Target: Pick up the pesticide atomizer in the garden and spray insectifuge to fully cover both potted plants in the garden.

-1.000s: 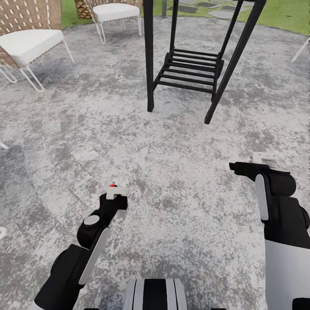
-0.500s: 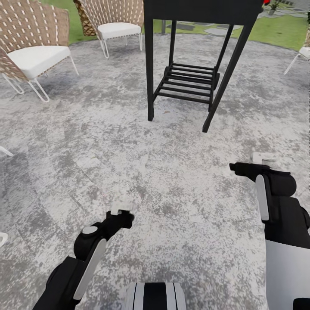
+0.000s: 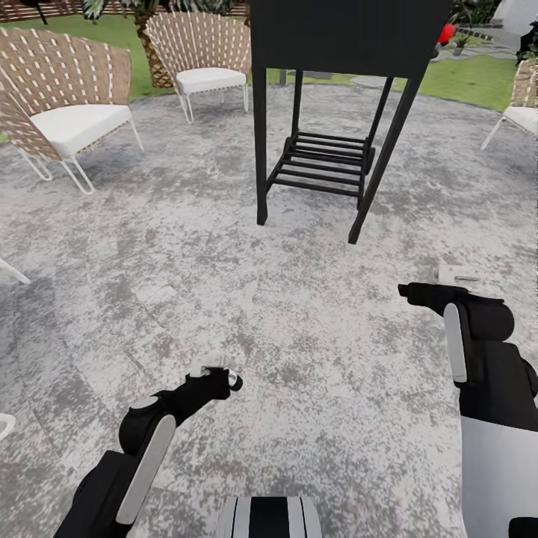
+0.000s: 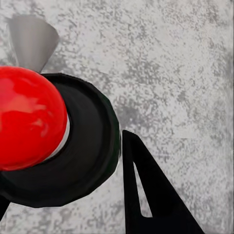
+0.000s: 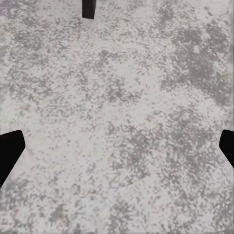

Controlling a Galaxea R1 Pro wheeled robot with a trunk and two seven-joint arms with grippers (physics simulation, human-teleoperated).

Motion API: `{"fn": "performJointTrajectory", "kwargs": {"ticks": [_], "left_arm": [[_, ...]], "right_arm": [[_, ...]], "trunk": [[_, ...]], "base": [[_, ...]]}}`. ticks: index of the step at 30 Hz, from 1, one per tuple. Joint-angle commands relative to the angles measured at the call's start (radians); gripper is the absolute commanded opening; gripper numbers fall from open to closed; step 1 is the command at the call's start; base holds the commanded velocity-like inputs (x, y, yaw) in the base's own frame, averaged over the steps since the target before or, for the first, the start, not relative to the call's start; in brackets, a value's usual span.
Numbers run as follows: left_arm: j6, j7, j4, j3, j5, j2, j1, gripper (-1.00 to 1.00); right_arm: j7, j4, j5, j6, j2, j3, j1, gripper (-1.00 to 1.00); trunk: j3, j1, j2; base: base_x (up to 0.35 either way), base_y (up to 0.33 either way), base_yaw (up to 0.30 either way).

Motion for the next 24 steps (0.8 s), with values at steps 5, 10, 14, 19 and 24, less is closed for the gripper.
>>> {"fn": "performJointTrajectory", "kwargs": {"ticks": [5, 10, 14, 19, 24], "left_arm": [[-0.002, -0.008, -0.001, 0.003, 0.012, 0.01, 0.003, -1.0], [-0.001, -0.055, -0.001, 0.003, 0.016, 0.029, -0.04, -1.0], [0.006, -0.147, -0.002, 0.001, 0.018, 0.03, -0.097, -1.0], [0.009, -0.174, -0.002, -0.009, 0.018, 0.021, -0.13, -1.0], [0.001, -0.135, -0.002, -0.011, 0.016, 0.016, -0.141, -1.0]], "right_arm": [[-0.003, -0.001, -0.001, 0.004, -0.001, 0.0, -0.001, 1.0], [-0.003, -0.002, -0.001, 0.004, -0.002, -0.001, -0.001, 1.0], [-0.004, -0.002, -0.001, 0.004, -0.002, 0.0, -0.001, 1.0], [-0.004, -0.006, -0.001, 0.003, -0.003, -0.001, -0.002, 1.0], [-0.005, -0.008, -0.001, 0.003, -0.003, -0.001, -0.001, 1.0]], "trunk": [[0.019, -0.002, 0.001], [0.038, -0.005, 0.002], [0.054, -0.006, 0.003], [0.073, -0.009, 0.004], [0.092, -0.011, 0.005]], "base": [[0.0, 0.0, 0.0], [0.0, 0.0, 0.0], [0.0, 0.0, 0.0], [0.0, 0.0, 0.0], [0.0, 0.0, 0.0]]}}
